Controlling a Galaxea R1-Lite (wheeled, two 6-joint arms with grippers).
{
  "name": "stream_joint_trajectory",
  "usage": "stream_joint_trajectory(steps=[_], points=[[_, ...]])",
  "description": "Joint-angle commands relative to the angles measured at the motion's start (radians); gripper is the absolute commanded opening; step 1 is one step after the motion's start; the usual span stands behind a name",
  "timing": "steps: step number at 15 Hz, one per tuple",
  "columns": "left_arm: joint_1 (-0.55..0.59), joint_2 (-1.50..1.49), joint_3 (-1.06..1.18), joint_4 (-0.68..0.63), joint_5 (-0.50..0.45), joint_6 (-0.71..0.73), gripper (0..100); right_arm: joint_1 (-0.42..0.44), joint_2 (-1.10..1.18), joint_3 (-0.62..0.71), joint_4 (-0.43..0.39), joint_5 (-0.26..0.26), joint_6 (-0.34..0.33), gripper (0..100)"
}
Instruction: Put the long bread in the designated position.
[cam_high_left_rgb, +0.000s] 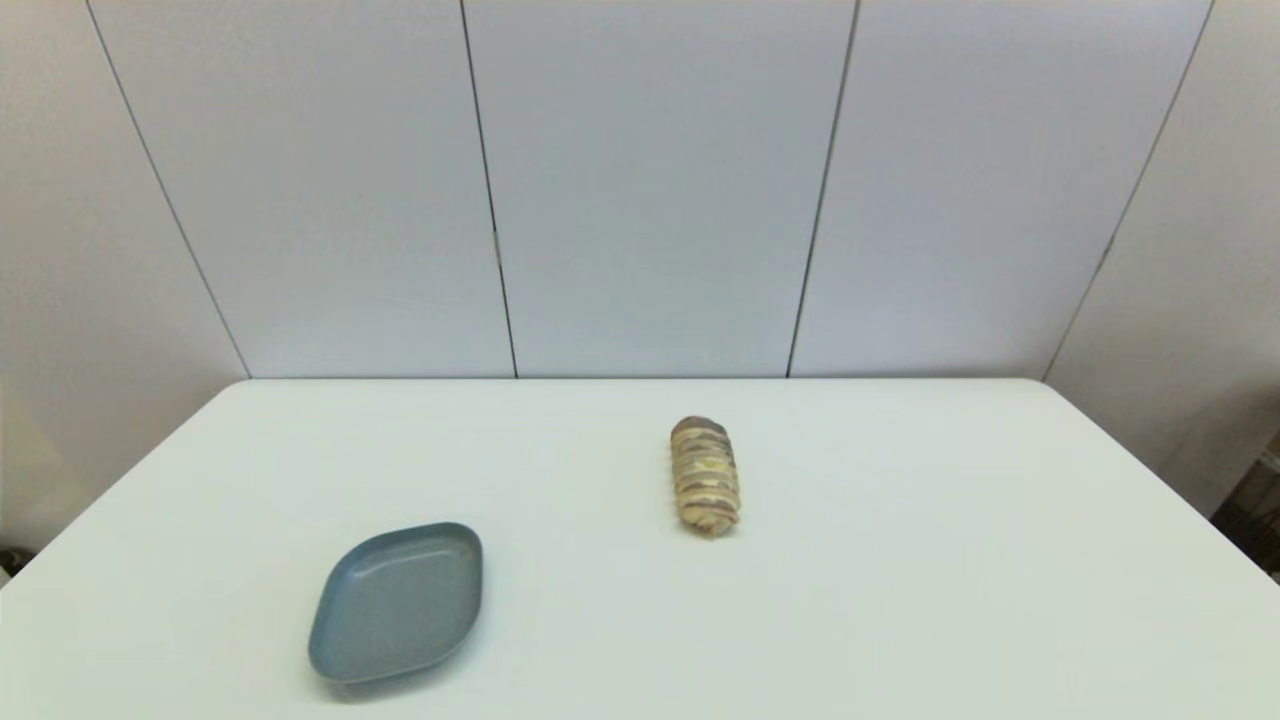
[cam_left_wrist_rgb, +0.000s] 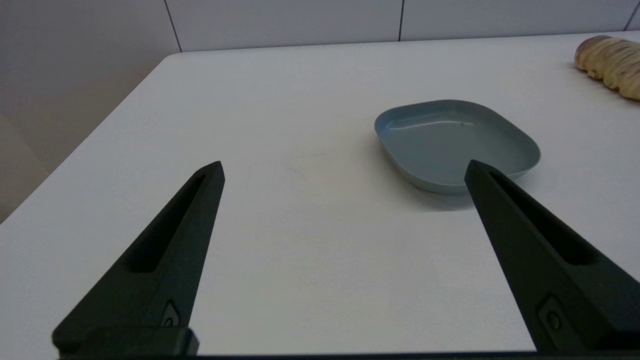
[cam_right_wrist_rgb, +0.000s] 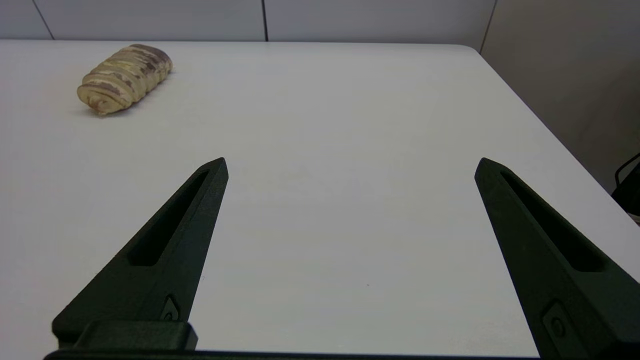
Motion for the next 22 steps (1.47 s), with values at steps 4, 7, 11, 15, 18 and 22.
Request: stream_joint_trajectory(steps=[4,7,11,15,18,22], points=[[0.0,0.001,0.002,-0.001,0.0,0.0,100,0.001,0.001,0.0,0.0,0.0,0.001,100],[0.0,0.001,0.002,-0.001,0.0,0.0,100,0.001,0.001,0.0,0.0,0.0,0.005,100],[0.0,0.001,0.002,-0.001,0.0,0.0,100,0.001,0.001,0.0,0.0,0.0,0.005,100],[0.0,0.001,0.002,-0.001,0.0,0.0,100,0.001,0.001,0.0,0.0,0.0,0.005,100],[0.0,0.001,0.002,-0.001,0.0,0.0,100,0.001,0.001,0.0,0.0,0.0,0.005,100],[0.0,0.001,0.002,-0.001,0.0,0.0,100,-0.001,0.001,0.0,-0.002,-0.001,0.005,100]])
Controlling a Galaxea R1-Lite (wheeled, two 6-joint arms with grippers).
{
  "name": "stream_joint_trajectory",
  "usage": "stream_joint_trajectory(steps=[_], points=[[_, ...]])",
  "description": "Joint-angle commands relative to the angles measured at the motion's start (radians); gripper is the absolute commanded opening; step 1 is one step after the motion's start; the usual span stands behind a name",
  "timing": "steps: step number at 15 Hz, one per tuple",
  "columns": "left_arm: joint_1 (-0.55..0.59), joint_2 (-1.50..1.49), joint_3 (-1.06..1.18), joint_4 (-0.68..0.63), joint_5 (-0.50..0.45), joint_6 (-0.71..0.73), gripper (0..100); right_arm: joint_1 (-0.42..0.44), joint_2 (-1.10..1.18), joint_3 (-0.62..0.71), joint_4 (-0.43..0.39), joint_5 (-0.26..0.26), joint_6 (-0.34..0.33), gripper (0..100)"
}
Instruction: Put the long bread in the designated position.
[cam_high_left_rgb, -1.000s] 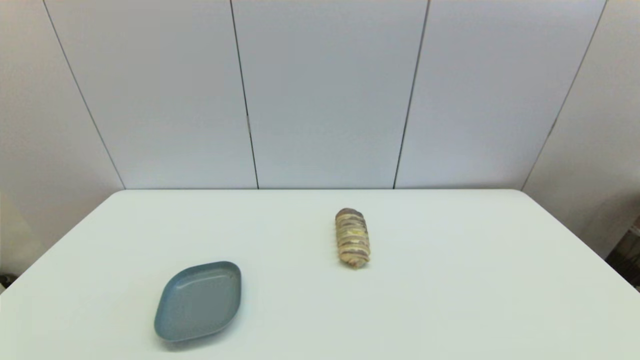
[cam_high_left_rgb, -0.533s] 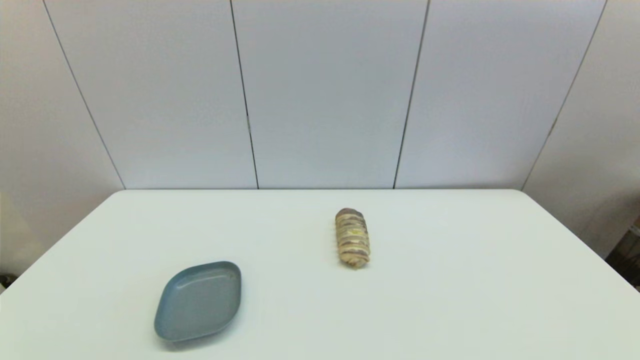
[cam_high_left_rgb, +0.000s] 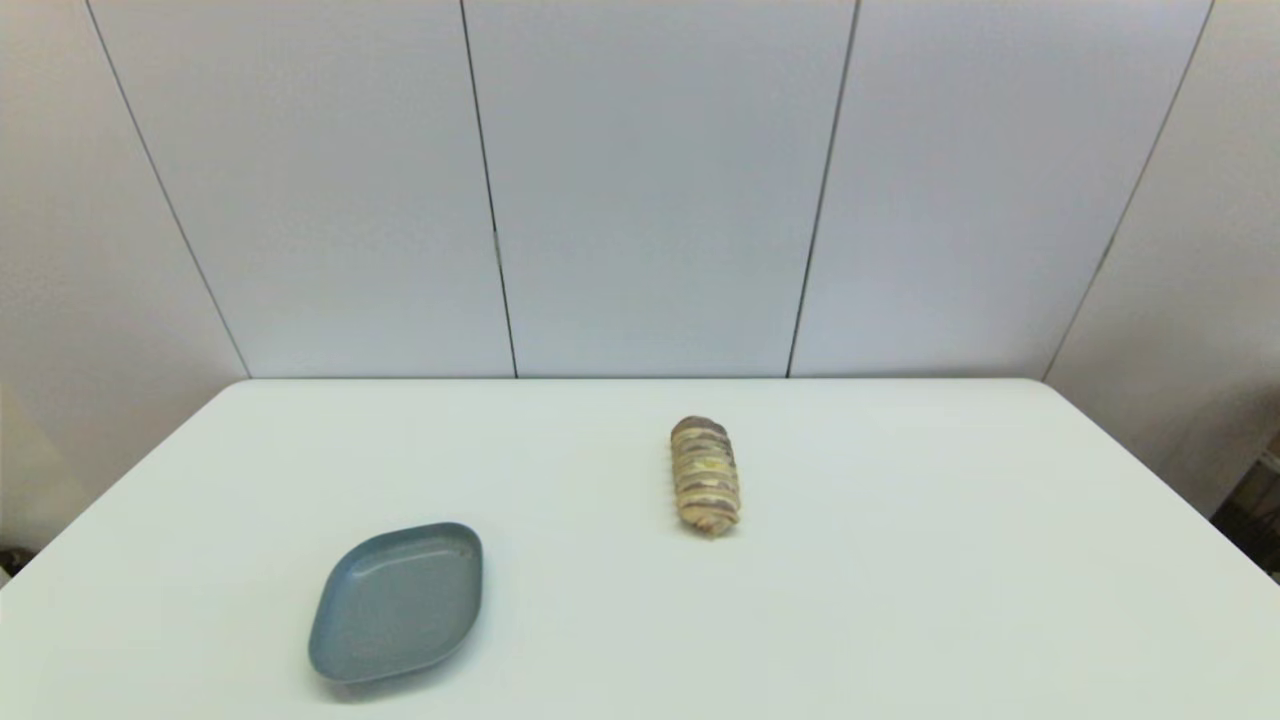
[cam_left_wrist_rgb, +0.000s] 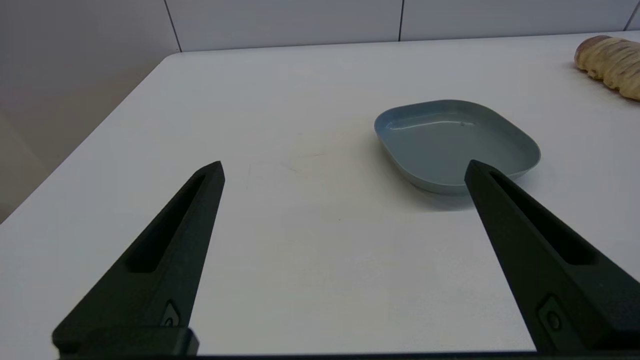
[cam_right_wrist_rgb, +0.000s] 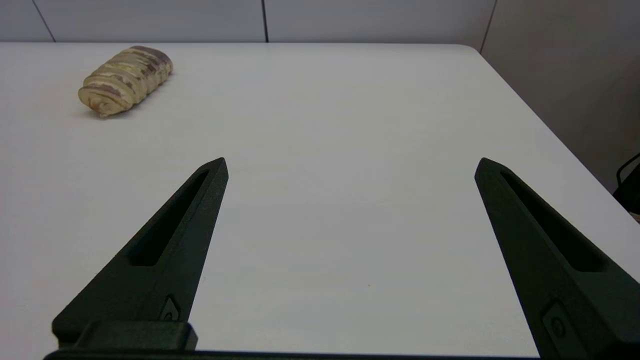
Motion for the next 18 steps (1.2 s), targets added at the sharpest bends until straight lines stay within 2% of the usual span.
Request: stream_joint_trajectory(steps=[1,18], points=[[0.0,0.001,0.002,0.0,0.0,0.0,100,0.001,0.001,0.0,0.0,0.001,0.0,100],[0.0,0.001,0.002,-0.006,0.005,0.011,100,0.001,0.001,0.0,-0.002,0.001,0.0,100]])
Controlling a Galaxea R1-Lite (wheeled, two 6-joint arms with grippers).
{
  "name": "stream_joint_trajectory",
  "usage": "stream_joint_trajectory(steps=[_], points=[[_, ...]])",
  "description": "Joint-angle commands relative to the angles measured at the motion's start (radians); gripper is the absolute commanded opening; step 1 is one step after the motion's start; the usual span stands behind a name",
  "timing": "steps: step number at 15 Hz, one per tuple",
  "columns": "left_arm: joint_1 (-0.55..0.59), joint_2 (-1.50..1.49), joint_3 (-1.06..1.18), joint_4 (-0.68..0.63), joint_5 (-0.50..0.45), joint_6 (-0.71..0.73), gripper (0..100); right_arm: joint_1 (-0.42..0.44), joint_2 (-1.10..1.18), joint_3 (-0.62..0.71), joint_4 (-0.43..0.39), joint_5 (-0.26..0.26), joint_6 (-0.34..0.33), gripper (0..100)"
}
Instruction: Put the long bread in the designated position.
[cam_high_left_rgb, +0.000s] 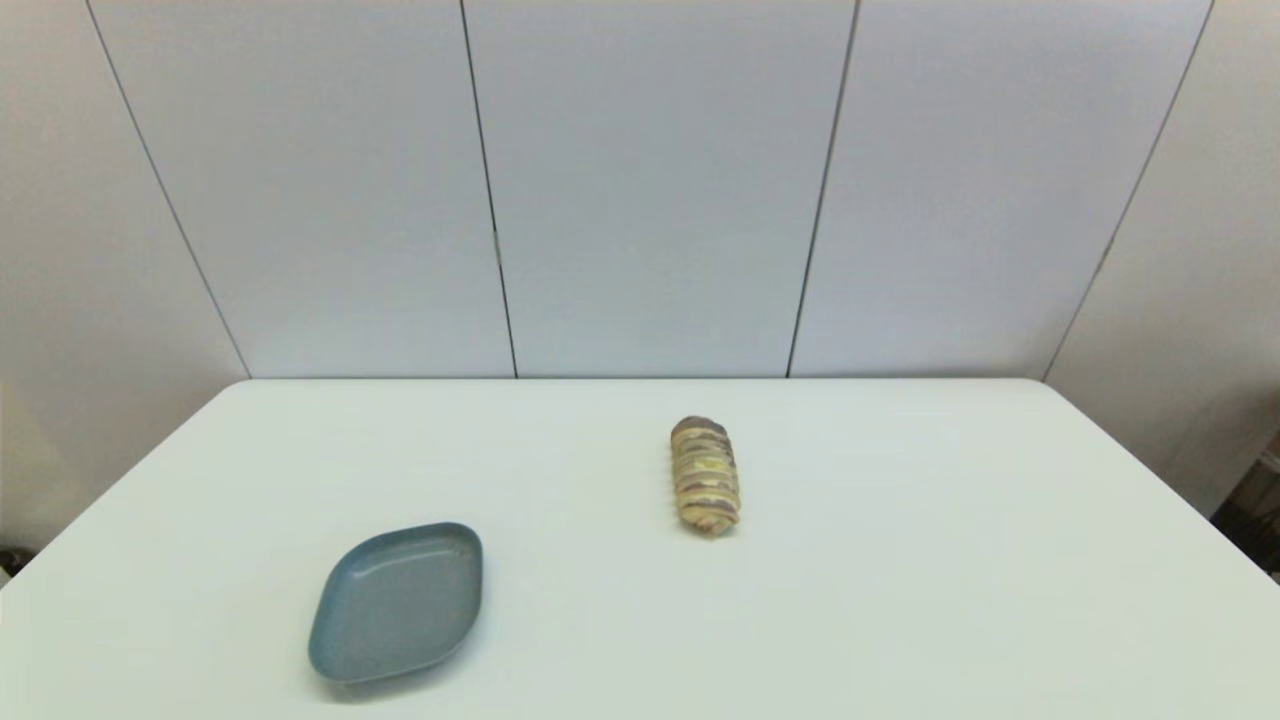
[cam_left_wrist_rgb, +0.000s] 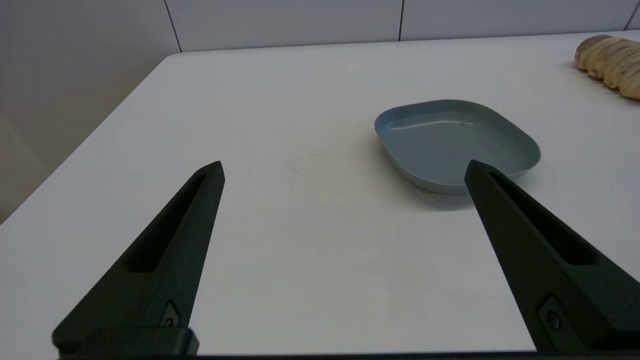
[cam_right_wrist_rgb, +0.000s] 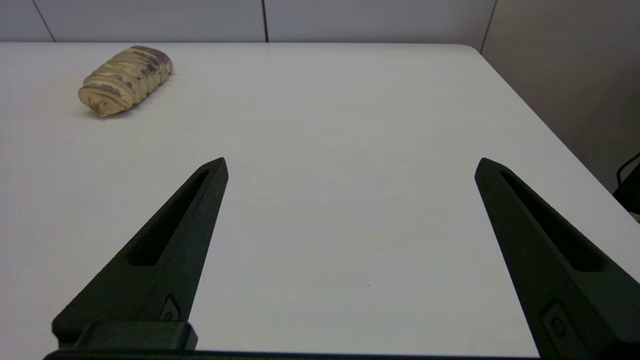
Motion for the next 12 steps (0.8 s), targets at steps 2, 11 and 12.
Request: stream_joint_trajectory(steps=[2,11,12], points=[[0.0,0.053,-0.081,-0.067,-0.006,0.006,100,0.001,0.001,0.0,0.001,0.001,0.0,100],[-0.02,0.906,-0.844,-0.332,-0.364,-0.035,100,-0.001,0.001,0.0,0.001,0.001,0.0,100],[-0.024,0.978,-0.893,-0.315,-0.366,-0.033,100,0.001,0.001,0.0,0.001,0.001,0.0,100]])
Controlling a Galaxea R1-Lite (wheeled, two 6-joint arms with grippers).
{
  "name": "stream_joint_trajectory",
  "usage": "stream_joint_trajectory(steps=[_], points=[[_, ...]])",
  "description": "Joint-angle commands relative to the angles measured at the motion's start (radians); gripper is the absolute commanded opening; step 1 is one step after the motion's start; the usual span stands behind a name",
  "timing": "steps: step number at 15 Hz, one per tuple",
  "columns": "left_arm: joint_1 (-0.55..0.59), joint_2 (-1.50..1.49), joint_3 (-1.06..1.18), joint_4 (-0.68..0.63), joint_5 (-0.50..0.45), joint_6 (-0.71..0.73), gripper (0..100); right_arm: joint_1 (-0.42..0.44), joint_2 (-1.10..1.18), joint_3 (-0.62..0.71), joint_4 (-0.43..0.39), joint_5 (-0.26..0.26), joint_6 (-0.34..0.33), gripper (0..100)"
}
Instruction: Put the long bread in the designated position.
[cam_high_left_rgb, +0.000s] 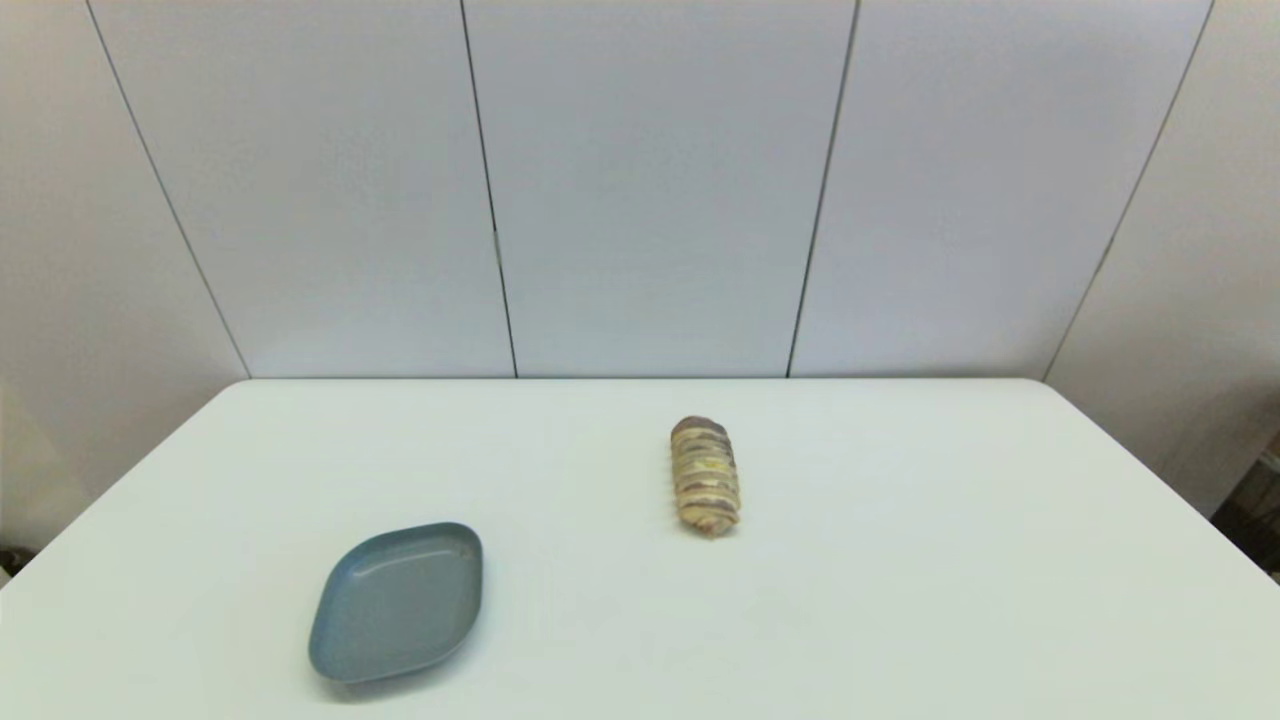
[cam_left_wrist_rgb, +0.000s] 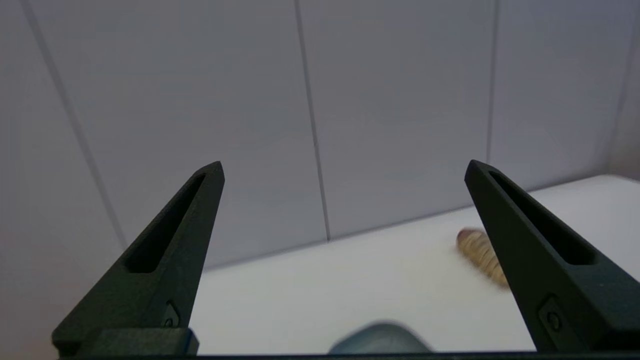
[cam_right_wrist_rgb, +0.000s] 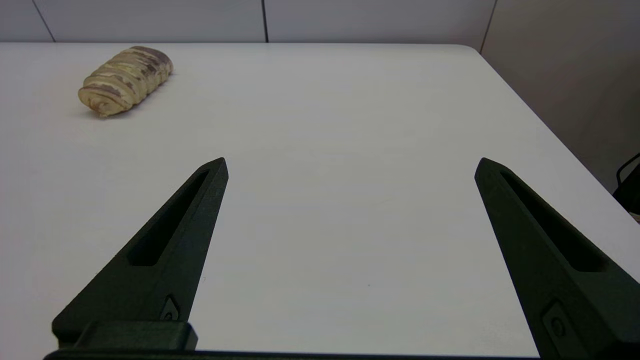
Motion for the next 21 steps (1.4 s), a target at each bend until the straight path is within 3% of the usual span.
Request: stream_joint_trajectory(steps=[1,4,6,9,17,21], points=[[-0.039,0.527,-0.384,0.031,-0.086,-0.017,100,0.001,0.001,0.0,-0.001,0.0,-0.001,100],[-0.142,0.703,-0.557,0.215,-0.083,-0.086,100,0.001,0.001,0.0,0.001,0.0,-0.001,100],[-0.22,0.829,-0.73,0.377,-0.076,-0.219,100,0.001,0.001,0.0,0.001,-0.001,-0.001,100],[-0.338,0.976,-0.875,0.509,-0.037,-0.307,100,0.001,0.001,0.0,0.001,0.0,-0.001,100],[-0.677,1.289,-1.103,0.903,0.346,-0.537,100,0.001,0.001,0.0,0.001,0.0,-0.001,100],[-0.732,1.389,-1.126,0.922,0.474,-0.549,100,0.001,0.001,0.0,0.001,-0.001,-0.001,100]])
